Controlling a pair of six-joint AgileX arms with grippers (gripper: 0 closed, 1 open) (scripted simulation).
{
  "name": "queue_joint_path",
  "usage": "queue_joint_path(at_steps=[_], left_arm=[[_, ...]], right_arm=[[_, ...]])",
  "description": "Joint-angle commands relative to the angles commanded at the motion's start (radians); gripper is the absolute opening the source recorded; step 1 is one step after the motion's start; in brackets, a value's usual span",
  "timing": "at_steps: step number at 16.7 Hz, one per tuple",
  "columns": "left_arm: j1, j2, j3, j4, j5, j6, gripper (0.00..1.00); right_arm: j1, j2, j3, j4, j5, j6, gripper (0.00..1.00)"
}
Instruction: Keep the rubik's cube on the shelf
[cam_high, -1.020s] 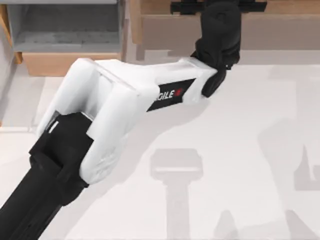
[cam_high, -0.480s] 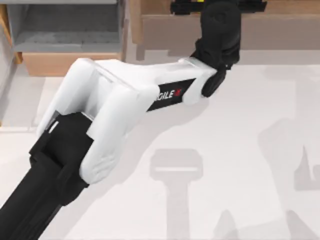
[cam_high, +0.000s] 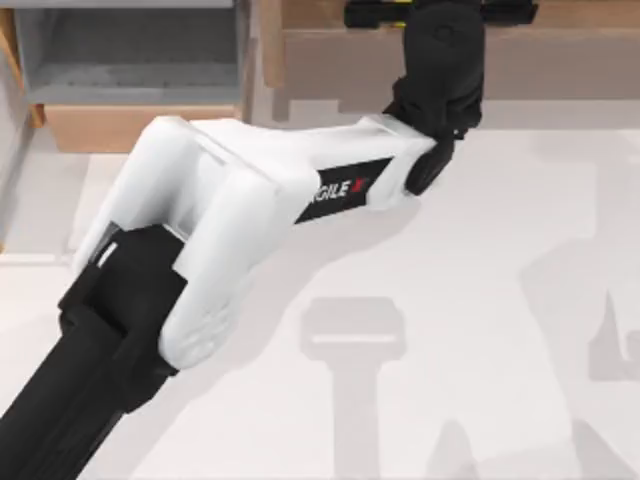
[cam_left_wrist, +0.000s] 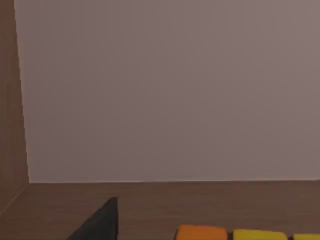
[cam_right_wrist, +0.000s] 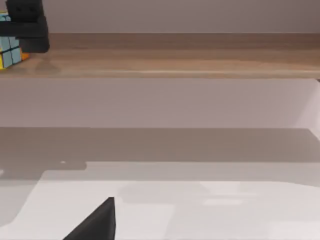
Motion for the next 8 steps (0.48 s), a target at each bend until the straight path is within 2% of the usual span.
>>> queue_joint_path(at_steps=[4, 8], left_arm=[[-0.066, -0.125, -0.068, 0.037, 0.117, 0.138, 1.00], [-0.015, -0.355, -0.209, 0.105, 0.320, 0.420, 1.00]], right_arm=[[0.000, 0.000, 0.000, 0.000, 0.000, 0.000, 1.00], [0.000, 0.000, 0.000, 0.000, 0.000, 0.000, 1.00]])
